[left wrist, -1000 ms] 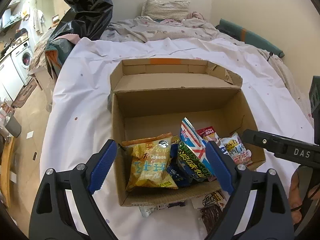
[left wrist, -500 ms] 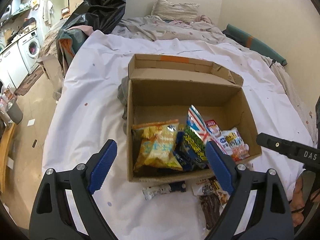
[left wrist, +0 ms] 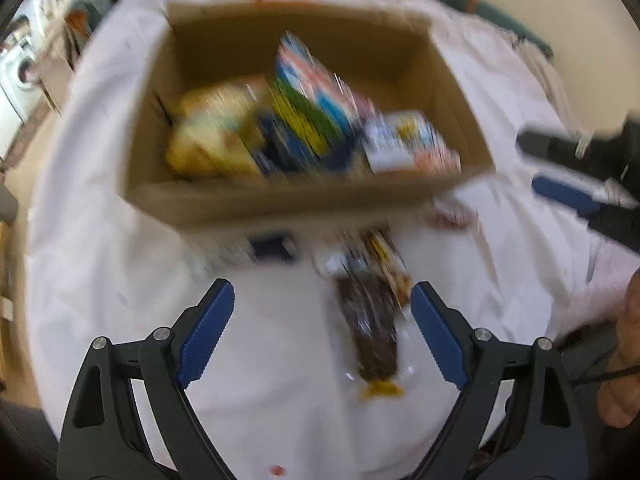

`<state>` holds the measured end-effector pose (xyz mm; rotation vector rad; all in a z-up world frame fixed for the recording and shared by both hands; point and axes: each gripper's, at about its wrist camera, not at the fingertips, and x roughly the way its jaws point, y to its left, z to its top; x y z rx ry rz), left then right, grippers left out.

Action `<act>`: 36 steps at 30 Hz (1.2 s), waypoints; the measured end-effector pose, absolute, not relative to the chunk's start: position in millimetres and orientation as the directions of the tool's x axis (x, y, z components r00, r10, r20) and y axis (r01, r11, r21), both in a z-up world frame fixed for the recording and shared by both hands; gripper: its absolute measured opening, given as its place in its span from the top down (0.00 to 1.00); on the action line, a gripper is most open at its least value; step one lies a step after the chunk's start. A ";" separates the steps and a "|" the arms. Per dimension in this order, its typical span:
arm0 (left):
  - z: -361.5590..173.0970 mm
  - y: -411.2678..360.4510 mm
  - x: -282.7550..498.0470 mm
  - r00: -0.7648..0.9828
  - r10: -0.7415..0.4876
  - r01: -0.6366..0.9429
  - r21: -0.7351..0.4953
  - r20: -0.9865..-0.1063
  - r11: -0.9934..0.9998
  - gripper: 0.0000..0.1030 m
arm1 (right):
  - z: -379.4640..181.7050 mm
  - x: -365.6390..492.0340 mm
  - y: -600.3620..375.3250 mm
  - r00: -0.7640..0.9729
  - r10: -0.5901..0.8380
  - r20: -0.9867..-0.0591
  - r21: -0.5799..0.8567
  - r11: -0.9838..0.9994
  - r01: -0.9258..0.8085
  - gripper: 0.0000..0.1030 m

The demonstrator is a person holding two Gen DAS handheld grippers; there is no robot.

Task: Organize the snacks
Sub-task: 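Grasp the brown vacuum-packed meat packet on the sheet with the left gripper, then grasp the brown chocolate bar with the right gripper while the left lifts the meat packet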

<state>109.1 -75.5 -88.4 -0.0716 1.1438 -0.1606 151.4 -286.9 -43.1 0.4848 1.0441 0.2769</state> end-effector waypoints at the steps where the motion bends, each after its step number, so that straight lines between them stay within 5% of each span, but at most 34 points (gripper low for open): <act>1: -98.3 -82.3 108.2 0.377 -0.161 0.097 -0.134 -0.912 0.986 0.15 | -45.2 150.5 -290.9 0.480 0.437 -0.761 0.506 0.862 0.017 0.36; 16: -165.7 -140.1 122.7 0.168 -0.010 0.161 0.017 -0.986 0.987 0.09 | -50.8 153.4 -302.5 0.478 0.438 -0.761 0.516 0.856 0.038 0.36; 19: -162.9 -138.9 120.5 0.166 -0.026 0.154 0.000 -0.986 0.988 0.23 | -46.8 153.9 -300.2 0.483 0.445 -0.754 0.519 0.854 0.023 0.36; 21: -159.6 -136.6 116.8 0.166 -0.039 0.156 -0.013 -0.985 0.988 0.42 | -45.9 153.7 -299.4 0.481 0.452 -0.751 0.523 0.852 0.015 0.36; 24: -153.4 -131.1 113.7 0.150 -0.062 0.156 -0.038 -0.987 0.987 0.52 | -43.2 152.9 -296.5 0.479 0.462 -0.746 0.527 0.850 0.001 0.36; 36: -118.0 -74.2 75.9 0.136 -0.130 0.111 -0.115 -0.982 0.987 0.58 | -45.0 151.3 -291.6 0.458 0.462 -0.759 0.516 0.857 -0.009 0.36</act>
